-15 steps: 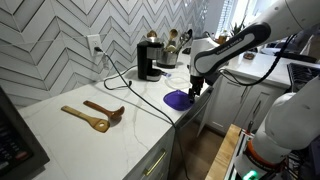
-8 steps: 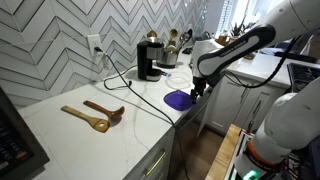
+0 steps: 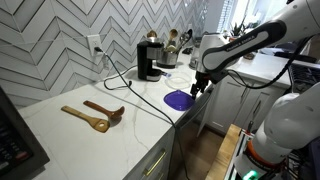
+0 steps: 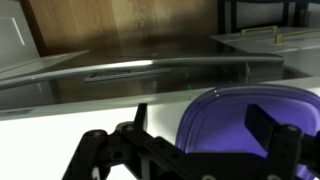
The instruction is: Put the blue lid on the clear bowl on the right
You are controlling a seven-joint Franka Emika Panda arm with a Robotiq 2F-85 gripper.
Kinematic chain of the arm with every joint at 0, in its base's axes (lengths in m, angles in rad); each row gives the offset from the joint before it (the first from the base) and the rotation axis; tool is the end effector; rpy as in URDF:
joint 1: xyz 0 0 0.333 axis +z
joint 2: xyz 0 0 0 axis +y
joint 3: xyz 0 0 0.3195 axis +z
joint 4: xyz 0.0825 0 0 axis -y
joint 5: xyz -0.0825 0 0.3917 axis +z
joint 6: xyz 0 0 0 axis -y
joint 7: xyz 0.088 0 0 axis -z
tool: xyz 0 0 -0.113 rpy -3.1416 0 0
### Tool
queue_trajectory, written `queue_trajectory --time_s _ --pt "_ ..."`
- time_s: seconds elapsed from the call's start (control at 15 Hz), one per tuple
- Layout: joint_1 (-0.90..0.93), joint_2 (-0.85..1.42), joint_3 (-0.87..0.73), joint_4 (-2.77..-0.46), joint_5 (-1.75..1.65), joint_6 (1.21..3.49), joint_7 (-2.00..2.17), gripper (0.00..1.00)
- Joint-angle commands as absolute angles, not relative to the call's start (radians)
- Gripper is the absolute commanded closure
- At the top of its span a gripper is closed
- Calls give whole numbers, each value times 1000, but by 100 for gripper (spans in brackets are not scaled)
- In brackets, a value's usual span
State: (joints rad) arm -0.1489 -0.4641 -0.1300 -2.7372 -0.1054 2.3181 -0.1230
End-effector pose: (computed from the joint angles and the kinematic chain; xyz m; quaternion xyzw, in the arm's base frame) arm 0.3621 -0.1022 0.3553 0.9990 -0.0367 0.0194 0.0144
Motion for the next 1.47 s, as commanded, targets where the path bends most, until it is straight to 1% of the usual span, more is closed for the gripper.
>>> queue_trajectory --time_s 0.0,0.07,0.4,1.0,1.4 --pt "-110 -523 -228 -2779 65 2349 -205 0" --pt "-140 -484 -170 -2745 -14 2324 -157 0" --pt "-131 -499 -206 -2750 44 2326 -190 0" --pt "-79 -441 -423 -2749 392 2263 -449 0" --pt "-82 -347 -468 -2745 571 2204 -576 0"
